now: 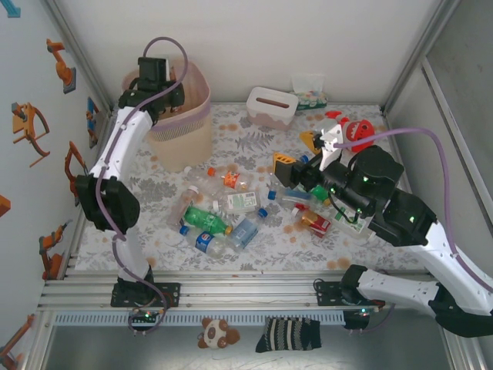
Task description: Put the plastic bottles in the bin
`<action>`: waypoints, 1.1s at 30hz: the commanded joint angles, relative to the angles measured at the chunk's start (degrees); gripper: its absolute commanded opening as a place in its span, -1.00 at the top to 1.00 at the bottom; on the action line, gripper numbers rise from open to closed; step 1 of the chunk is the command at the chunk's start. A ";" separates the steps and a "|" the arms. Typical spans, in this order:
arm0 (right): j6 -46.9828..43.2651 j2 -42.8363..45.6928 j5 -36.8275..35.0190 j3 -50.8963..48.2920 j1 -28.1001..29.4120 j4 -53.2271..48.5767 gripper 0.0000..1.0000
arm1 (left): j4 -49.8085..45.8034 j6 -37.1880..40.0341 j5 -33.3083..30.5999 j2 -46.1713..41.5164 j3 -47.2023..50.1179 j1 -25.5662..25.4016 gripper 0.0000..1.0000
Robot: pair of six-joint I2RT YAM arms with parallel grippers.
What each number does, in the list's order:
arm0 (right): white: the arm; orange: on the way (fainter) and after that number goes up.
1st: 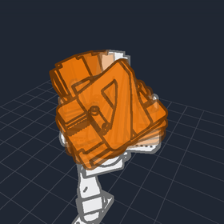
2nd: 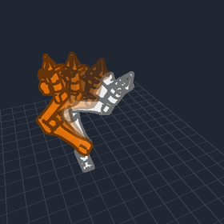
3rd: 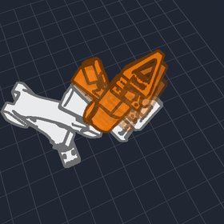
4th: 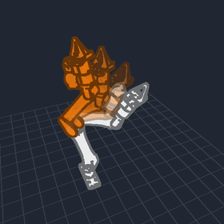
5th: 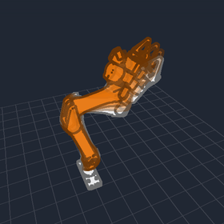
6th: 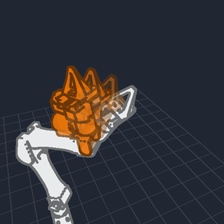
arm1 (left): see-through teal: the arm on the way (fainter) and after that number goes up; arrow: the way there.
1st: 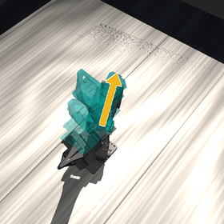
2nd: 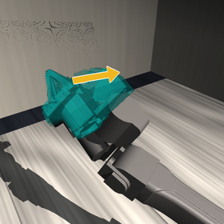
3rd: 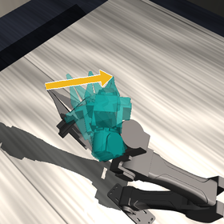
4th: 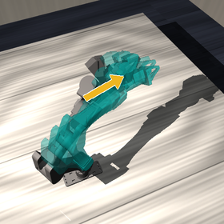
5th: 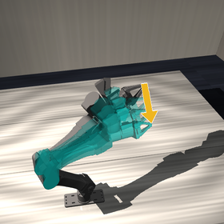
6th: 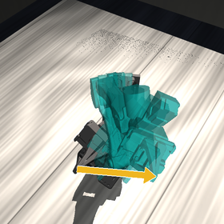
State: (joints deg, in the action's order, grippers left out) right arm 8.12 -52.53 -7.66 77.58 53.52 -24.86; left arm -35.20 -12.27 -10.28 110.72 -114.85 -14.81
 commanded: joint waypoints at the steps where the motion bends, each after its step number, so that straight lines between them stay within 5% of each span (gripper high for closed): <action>1: 0.67 0.44 -1.48 0.29 0.36 -0.19 -0.66 | -7.16 -1.56 -1.30 3.08 -4.16 0.13 0.26; 18: 1.59 -0.86 -1.52 0.82 0.36 -1.41 -0.66 | -20.76 -2.66 5.47 18.15 -12.88 2.24 0.23; 33: 2.49 -0.29 -3.23 1.17 0.34 -2.77 -0.66 | -20.98 -4.16 8.45 21.15 -13.47 3.21 -0.23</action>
State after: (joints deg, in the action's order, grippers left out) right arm 9.45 -53.65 -8.97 77.58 53.52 -26.85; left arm -56.62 -15.42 -2.90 128.55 -128.53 -13.04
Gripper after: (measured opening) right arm 0.829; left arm 0.609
